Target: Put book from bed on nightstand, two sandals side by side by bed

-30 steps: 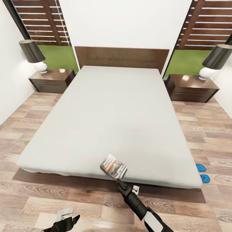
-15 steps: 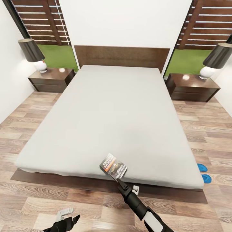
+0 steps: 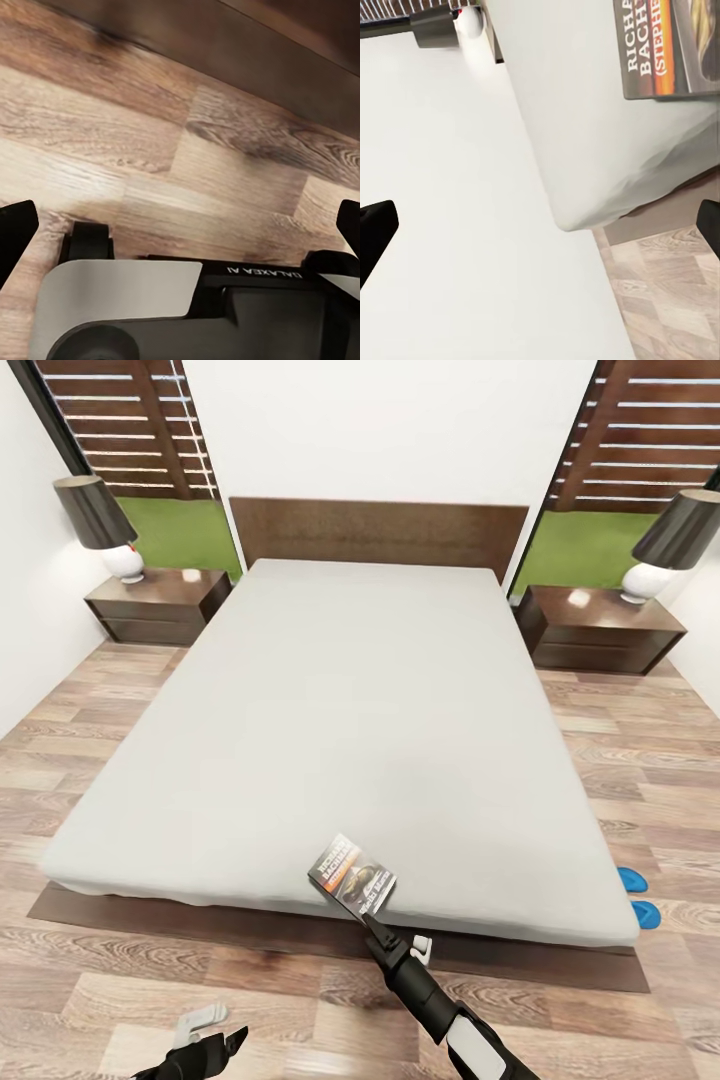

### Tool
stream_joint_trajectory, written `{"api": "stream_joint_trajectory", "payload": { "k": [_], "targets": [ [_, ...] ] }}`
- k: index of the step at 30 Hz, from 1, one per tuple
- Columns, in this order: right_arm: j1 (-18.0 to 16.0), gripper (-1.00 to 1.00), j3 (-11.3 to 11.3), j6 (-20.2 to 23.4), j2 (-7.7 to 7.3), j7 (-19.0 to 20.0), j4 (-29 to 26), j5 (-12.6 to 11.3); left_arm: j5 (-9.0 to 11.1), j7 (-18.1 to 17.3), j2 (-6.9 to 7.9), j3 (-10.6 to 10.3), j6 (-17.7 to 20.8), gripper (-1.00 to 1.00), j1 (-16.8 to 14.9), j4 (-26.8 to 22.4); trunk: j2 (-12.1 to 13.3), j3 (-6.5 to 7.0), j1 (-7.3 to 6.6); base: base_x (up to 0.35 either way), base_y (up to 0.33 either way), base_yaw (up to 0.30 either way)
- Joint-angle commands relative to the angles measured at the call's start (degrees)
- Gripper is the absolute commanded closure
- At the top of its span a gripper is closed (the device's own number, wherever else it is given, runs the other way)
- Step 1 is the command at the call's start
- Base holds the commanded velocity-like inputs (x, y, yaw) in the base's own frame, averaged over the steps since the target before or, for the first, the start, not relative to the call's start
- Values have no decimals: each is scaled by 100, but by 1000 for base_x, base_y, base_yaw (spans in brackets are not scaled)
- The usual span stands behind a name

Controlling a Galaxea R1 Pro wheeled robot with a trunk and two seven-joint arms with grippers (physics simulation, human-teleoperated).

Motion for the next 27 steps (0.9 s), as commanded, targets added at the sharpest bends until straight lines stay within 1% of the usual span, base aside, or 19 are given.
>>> {"api": "stream_joint_trajectory", "payload": {
  "k": [1, 27],
  "targets": [
    [-3, -100, 18, 55, -2, 13, 0, -61, 47, -19, -2, -50, -22, -100, -3, 8, -44, -22, 23, 0, 0, 0],
    [-3, -100, 19, 54, -2, 13, -2, -61, 47, -19, -2, -48, -22, -100, -3, 8, -1087, -489, 594, 0, 0, 0]
  ]
}}
